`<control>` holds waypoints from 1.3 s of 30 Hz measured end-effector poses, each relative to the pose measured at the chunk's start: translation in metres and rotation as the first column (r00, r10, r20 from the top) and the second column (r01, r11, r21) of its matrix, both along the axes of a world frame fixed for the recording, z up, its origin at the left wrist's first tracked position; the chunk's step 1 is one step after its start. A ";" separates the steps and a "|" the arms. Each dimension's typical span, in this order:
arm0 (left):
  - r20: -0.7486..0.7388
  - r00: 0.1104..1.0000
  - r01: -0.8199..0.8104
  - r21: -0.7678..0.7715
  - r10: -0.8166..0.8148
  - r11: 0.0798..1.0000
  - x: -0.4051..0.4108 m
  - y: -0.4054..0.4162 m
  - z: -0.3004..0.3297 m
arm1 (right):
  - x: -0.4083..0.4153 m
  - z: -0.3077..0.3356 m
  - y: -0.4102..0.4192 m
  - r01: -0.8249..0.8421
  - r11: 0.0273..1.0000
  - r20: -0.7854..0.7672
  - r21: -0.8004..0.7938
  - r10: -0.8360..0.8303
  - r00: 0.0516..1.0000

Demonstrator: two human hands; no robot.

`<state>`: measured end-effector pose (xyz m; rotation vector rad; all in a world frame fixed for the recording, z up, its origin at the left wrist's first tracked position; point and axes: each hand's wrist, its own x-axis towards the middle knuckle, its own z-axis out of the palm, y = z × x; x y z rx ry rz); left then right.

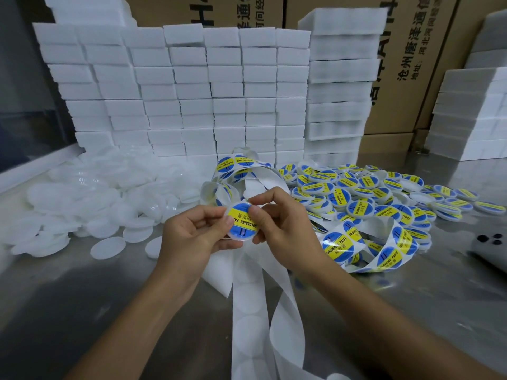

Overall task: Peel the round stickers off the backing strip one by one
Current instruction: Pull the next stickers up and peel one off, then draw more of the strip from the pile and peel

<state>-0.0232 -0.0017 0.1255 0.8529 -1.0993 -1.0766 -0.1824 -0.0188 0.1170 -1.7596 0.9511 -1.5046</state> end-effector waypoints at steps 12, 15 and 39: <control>-0.040 0.999 -0.011 -0.001 0.011 1.000 -0.001 0.002 0.003 | 0.000 -0.004 0.001 0.136 0.949 -0.188 -0.284 -0.195 0.963; 0.117 0.985 -0.115 -0.101 0.126 0.988 -0.001 0.000 -0.002 | -0.001 -0.002 0.002 0.165 0.957 -0.154 -0.240 -0.206 0.967; 0.222 0.960 -0.214 0.184 0.171 0.959 0.009 -0.024 -0.030 | -0.133 0.006 -0.160 0.734 0.678 -0.662 -0.037 -0.567 0.490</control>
